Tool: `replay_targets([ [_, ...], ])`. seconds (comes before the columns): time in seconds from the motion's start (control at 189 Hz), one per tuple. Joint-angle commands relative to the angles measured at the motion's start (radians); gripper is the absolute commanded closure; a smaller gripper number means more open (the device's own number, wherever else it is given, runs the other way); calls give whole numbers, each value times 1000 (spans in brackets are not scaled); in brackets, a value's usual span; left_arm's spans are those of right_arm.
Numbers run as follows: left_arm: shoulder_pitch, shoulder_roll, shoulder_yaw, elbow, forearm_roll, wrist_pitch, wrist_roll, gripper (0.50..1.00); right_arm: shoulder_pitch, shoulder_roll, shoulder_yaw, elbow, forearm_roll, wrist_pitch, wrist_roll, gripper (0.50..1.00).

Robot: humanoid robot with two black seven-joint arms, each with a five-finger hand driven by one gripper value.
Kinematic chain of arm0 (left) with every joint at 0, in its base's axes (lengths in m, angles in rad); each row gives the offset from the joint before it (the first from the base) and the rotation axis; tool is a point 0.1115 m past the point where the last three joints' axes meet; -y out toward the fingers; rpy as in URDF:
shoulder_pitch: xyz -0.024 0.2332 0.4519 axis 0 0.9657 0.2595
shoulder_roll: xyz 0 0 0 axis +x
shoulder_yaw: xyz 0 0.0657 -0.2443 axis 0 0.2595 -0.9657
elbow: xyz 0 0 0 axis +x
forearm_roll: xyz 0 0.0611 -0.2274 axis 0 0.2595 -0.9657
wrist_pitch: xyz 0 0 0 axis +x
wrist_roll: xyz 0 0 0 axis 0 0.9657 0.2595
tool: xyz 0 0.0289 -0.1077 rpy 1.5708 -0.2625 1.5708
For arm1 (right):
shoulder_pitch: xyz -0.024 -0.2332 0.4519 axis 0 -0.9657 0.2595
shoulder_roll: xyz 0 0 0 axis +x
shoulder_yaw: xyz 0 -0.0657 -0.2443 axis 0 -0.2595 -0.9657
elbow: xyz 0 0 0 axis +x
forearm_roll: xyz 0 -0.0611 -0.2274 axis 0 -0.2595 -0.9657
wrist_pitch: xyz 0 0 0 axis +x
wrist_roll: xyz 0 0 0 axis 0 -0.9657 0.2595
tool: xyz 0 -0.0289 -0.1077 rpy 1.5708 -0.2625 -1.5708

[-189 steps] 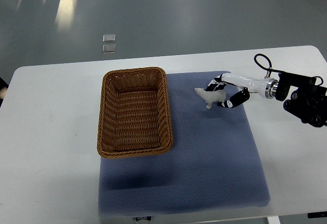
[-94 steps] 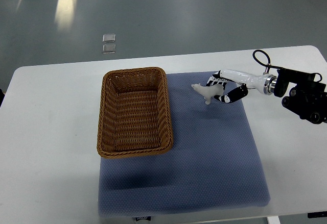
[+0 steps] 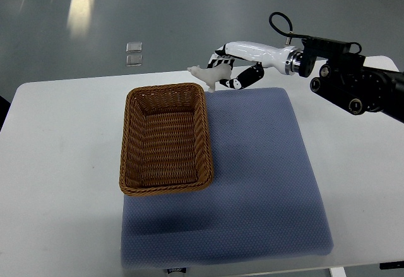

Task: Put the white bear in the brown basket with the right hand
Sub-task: 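Carry the held bear over the brown wicker basket and lower it, then open the right hand to release the bear into the basket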

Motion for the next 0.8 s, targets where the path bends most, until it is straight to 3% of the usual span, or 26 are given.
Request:
replay_targets([
  [0.0, 0, 0, 1, -7, 0, 0, 0, 500, 43, 69, -55, -1, -4, -2, -4, 1000],
  [0.254, 0, 0, -1, -10, 0, 0, 0, 500, 57, 180, -151, -40, -6, -8, -4, 989],
  [0.376, 0, 0, -1, -10, 0, 0, 0, 500, 54, 209, -194, -73, -6, -11, -4, 863],
  [0.439, 0, 0, -1, -10, 0, -2, -1, 500, 54, 209, -214, -80, -6, -11, -4, 820],
  [0.603, 0, 0, -1, -11, 2, -5, 0, 500, 52, 209, -230, -80, -6, -25, -2, 750],
  [0.693, 0, 0, -1, -11, 0, -5, 0, 500, 54, 209, -230, -80, -7, -30, -4, 736],
  [0.794, 0, 0, -1, -11, 0, -5, 0, 500, 56, 209, -228, -80, -6, -49, -2, 677],
])
